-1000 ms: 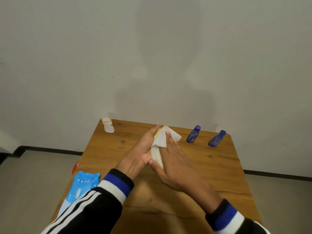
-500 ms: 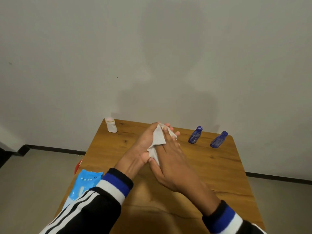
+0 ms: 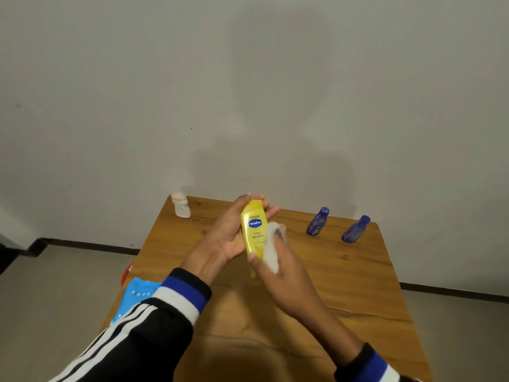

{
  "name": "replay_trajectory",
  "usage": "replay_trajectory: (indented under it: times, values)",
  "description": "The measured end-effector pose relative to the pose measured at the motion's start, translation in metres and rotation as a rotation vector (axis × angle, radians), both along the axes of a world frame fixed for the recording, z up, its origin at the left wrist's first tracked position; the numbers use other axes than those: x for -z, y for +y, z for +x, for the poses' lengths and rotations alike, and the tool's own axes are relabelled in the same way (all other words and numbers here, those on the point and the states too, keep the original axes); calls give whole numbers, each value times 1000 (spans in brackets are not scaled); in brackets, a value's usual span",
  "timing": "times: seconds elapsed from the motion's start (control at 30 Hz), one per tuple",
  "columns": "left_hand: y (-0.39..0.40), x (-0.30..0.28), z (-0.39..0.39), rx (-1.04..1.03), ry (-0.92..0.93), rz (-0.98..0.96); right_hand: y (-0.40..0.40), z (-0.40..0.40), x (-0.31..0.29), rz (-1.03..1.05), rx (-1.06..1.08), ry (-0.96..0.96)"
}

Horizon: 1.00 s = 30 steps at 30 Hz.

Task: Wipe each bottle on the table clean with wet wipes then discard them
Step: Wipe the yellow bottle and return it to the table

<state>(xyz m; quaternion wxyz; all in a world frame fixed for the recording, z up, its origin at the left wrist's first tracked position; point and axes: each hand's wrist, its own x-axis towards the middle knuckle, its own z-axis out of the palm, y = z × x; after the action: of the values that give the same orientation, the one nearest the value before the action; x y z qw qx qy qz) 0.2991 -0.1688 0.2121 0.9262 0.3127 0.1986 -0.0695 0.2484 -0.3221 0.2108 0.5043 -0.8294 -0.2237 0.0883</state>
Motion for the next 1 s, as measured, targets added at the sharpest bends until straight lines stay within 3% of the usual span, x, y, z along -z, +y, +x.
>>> replay_trajectory:
  times: [0.13,0.2,0.27,0.37,0.43,0.53,0.6,0.83,0.9,1.0]
  values:
    - [-7,-3,4,29,-56,148,-1,29,2,405,165,606]
    - [-8,-7,5,17,-40,236,-4,35,0,498,146,665]
    - [-8,-11,4,1,-19,292,-6,42,-2,458,185,501]
    - [-16,-8,-2,-73,-42,322,-6,46,-5,48,292,-77]
    - [-24,-6,-3,-135,-78,259,0,35,-7,-36,226,-324]
    - [-23,-12,-1,-196,-99,188,8,6,-2,36,-95,-345]
    - [-12,-14,-2,-170,-117,113,5,-5,7,-44,-181,-428]
    - [-24,5,-21,202,-233,-155,17,14,-19,-344,-138,-544]
    - [-23,1,-20,218,-279,-166,22,20,-28,-404,-160,-593]
    - [-9,-5,-11,83,-239,-102,17,11,-23,-456,-235,-607]
